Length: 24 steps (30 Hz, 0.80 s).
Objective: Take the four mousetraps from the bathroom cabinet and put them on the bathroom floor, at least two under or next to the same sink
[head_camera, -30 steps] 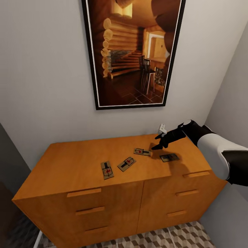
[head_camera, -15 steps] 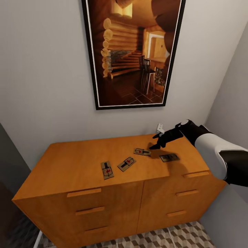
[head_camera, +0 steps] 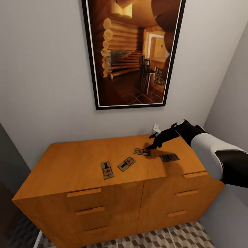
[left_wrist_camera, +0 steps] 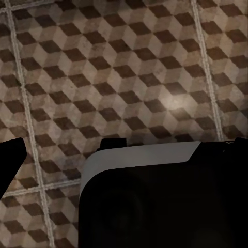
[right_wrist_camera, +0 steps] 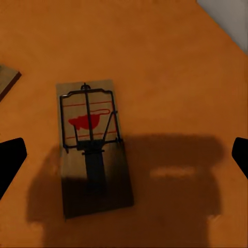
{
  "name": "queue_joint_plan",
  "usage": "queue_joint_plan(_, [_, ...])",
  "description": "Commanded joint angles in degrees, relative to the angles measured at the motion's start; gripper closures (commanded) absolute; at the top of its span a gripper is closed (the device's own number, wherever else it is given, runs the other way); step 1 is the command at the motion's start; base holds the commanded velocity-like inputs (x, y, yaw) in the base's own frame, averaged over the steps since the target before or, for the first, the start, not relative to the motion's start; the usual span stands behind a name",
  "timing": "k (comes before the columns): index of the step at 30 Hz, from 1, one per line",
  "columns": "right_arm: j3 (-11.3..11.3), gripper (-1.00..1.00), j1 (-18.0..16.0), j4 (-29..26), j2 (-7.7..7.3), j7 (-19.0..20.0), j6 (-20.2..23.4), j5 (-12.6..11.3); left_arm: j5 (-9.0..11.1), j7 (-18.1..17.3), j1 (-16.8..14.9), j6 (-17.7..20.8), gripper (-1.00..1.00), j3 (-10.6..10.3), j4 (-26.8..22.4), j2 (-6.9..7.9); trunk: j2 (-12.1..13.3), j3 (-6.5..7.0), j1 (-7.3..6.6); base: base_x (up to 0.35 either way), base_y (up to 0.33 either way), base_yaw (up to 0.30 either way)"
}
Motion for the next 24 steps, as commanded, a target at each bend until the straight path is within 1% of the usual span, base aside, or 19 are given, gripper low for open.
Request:
queue_joint_plan(1, [0.46,-1.0,-0.03,-0.08,0.31,0.17,0.23,-0.33,-0.05,0.32,-0.03,-0.19,-1.0,-0.28,0.04,-0.01,-0.03,-0.06,0.0,0.0,0.0,0.0])
queue_joint_plan(6, [0.46,-1.0,-0.01,-0.08,0.88,0.15,0.18,-0.33,-0.05,0.32,-0.03,-0.19,-1.0,-0.3,0.04,-0.01,-0.03,-0.06,0.0,0.0,0.0,0.0])
queue_joint_plan(12, [0.43,-1.0,-0.01,-0.02,1.19,0.13,-0.05,-0.36,-0.05,0.32,-0.03,-0.19,-1.0,-0.34,0.04,-0.01,-0.03,-0.06,0.0,0.0,0.0,0.0])
queue_joint_plan(19, [0.38,-1.0,0.0,0.49,1.87,0.15,-2.29,-0.56,-0.05,0.32,-0.03,-0.17,-1.0,-0.37,0.13,-0.01,-0.03,-0.06,0.0,0.0,0.0,0.0])
queue_joint_plan(24, [0.37,-1.0,0.0,0.86,2.05,0.16,-3.01,-0.66,-0.09,0.32,-0.03,-0.17,-1.0,-0.55,0.51,-0.01,-0.03,-0.06,0.0,0.0,0.0,0.0])
